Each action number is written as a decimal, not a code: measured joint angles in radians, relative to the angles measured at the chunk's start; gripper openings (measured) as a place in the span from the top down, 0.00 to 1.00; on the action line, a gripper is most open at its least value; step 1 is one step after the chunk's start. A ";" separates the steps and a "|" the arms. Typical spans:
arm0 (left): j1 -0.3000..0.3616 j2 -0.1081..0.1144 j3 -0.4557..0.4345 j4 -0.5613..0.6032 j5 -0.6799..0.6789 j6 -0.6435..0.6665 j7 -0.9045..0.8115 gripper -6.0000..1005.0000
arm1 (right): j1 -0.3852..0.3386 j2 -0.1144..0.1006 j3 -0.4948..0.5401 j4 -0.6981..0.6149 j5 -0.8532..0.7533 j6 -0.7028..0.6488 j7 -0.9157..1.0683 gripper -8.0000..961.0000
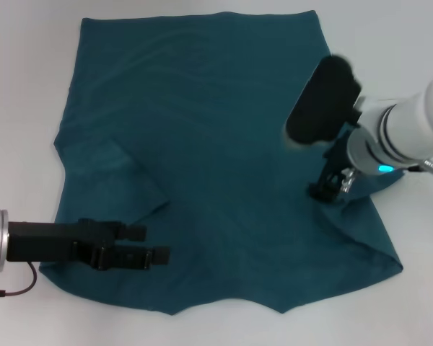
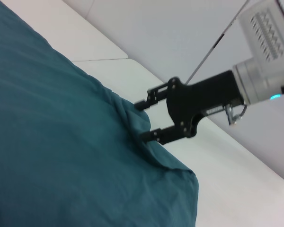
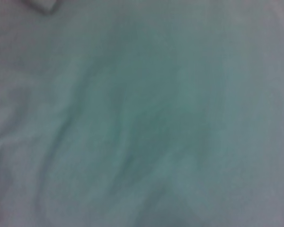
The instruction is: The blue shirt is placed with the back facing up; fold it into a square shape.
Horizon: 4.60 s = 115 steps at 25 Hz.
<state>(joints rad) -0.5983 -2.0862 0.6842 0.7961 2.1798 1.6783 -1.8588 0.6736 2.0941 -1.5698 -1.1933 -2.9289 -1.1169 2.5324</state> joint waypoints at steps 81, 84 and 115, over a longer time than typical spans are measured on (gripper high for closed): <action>-0.028 -0.009 0.021 -0.020 0.000 -0.005 -0.001 0.09 | -0.011 -0.023 0.732 0.488 0.244 0.422 -0.177 0.35; -0.027 -0.009 0.021 -0.020 0.000 -0.005 -0.001 0.09 | -0.007 -0.023 0.732 0.497 0.242 0.425 -0.181 0.35; -0.020 -0.019 0.021 -0.023 0.000 0.000 -0.006 0.09 | 0.022 -0.009 0.703 0.509 0.280 0.441 -0.198 0.95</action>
<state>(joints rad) -0.6183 -2.1055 0.7055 0.7732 2.1798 1.6787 -1.8652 0.6953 2.0847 -0.8666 -0.6847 -2.6486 -0.6754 2.3340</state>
